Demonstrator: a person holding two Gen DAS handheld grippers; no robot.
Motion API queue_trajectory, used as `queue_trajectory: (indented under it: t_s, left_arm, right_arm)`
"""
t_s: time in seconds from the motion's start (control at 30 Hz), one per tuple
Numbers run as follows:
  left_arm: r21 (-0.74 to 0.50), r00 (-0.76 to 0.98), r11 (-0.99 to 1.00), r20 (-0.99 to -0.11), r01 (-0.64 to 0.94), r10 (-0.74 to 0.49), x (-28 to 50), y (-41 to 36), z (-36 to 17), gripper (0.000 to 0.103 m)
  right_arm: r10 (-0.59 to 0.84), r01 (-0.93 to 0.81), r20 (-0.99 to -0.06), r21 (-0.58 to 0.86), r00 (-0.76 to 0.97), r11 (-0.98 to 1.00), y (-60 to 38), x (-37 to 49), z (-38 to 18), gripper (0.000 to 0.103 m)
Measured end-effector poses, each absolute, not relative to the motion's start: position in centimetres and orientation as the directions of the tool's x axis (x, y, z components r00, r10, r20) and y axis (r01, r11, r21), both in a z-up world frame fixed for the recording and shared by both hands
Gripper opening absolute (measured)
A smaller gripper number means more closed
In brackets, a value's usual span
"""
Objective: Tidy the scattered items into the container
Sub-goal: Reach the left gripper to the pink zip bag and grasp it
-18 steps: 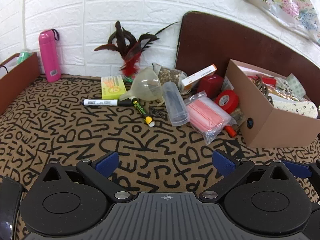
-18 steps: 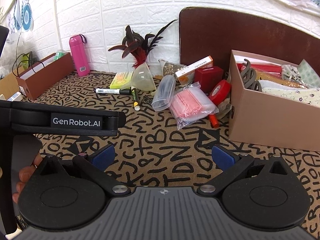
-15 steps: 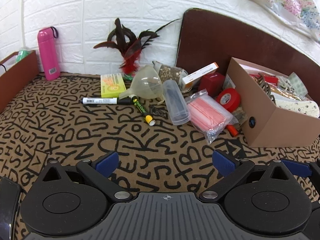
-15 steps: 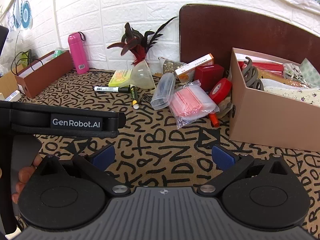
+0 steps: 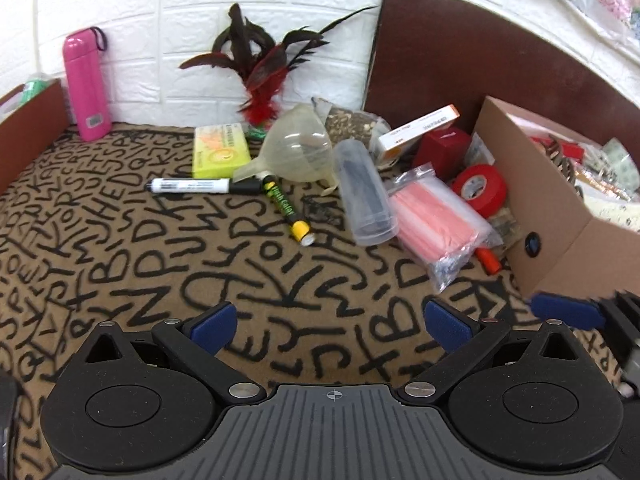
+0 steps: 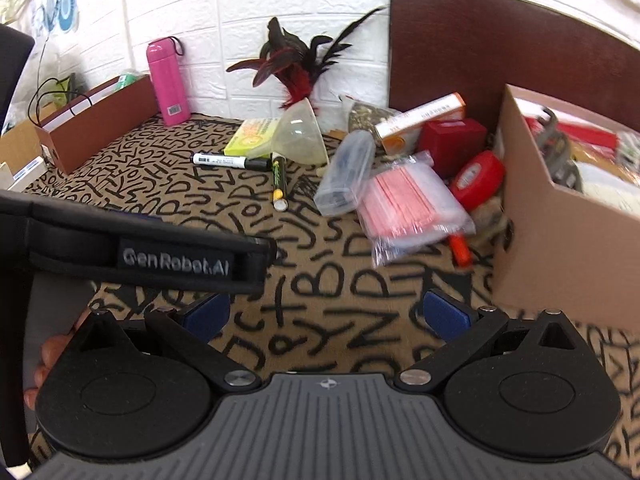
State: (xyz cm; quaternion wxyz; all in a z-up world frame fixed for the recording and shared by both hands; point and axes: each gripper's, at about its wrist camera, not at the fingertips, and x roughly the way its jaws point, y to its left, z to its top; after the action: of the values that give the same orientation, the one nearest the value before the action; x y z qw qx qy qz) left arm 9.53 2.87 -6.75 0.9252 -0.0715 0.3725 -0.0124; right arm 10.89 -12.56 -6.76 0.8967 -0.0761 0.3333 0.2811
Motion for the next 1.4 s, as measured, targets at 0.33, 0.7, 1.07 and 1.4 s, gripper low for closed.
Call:
queue_trajectory:
  t_s: [0.33,0.7,1.07,1.4]
  left_arm:
    - [-0.277,0.687,0.959,-0.687,0.055,-0.237,15.5,2.2,-9.1,0.097]
    - [-0.311,0.642,0.948,-0.713,0.070,-0.281,21.3,1.8,-11.1,0.082]
    - [-0.357,0.636,0.932,-0.704,0.067,-0.316,20.3,2.5,-10.8,0.047]
    - [-0.367,0.641,0.930,-0.714,-0.001,-0.281,11.7,3.3,-10.4,0.054]
  right_arm:
    - [0.401,-0.584,-0.597,-0.143,0.695,0.799,-10.3,16.1,-9.0,0.103]
    - [0.340,-0.529,-0.597,-0.169,0.727,0.832,-9.4,22.1,-11.3,0.102]
    - [0.309,-0.513,-0.633,-0.165,0.710,0.842,-9.4,23.0,-12.0,0.079]
    - [0.377,-0.554,-0.665,-0.067,0.645,0.830,-11.3,13.4,-11.6,0.073]
